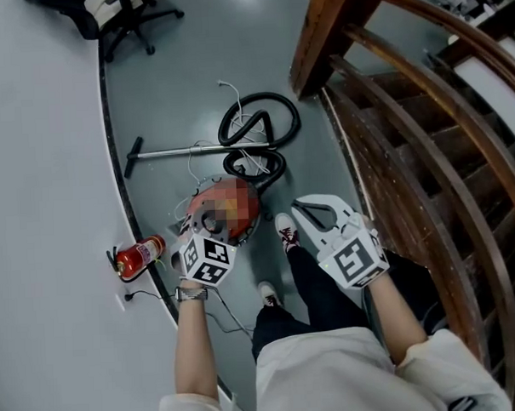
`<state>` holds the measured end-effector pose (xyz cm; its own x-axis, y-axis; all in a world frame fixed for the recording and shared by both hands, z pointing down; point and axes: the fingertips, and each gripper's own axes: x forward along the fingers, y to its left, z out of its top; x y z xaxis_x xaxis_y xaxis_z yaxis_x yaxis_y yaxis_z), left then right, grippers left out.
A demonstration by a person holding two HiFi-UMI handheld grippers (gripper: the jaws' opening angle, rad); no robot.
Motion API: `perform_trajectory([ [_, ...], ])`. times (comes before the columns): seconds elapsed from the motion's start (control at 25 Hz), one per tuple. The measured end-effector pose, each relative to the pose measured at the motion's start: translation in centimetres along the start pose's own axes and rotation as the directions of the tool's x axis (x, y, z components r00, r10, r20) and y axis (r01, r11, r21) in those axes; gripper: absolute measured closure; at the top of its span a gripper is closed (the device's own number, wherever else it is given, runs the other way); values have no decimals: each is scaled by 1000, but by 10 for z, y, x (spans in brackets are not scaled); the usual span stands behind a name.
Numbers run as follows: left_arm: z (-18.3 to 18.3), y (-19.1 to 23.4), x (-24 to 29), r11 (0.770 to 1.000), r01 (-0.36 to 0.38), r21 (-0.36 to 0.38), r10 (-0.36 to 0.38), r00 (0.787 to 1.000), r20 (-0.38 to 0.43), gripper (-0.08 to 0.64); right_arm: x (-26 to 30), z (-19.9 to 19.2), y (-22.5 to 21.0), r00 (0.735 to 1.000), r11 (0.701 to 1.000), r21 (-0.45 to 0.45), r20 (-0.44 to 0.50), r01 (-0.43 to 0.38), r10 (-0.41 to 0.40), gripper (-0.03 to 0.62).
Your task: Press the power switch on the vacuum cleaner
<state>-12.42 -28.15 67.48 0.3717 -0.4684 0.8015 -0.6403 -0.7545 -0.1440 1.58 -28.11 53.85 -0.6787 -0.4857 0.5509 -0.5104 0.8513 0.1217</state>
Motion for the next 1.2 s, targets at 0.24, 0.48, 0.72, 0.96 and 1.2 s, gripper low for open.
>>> perform_trajectory([
  [0.24, -29, -6, 46, 999, 36, -35, -37, 999, -31, 479, 16, -21, 5, 999, 1000, 0, -40, -20, 20, 561],
  [0.48, -54, -13, 80, 996, 64, -66, -68, 995, -68, 479, 25, -42, 8, 996, 999, 17, -77, -38, 40, 561],
  [0.72, -70, -11, 111, 989, 70, -130, -81, 994, -76, 479, 35, -57, 9, 994, 998, 28, -94, -61, 63, 562],
  [0.96, -91, -13, 143, 982, 69, -174, -88, 990, -107, 479, 43, -75, 4, 992, 998, 36, -113, -59, 62, 561],
  [1.2, -116, -17, 167, 979, 68, -193, -99, 983, -154, 479, 47, -89, 1, 988, 996, 52, -133, -67, 73, 561],
])
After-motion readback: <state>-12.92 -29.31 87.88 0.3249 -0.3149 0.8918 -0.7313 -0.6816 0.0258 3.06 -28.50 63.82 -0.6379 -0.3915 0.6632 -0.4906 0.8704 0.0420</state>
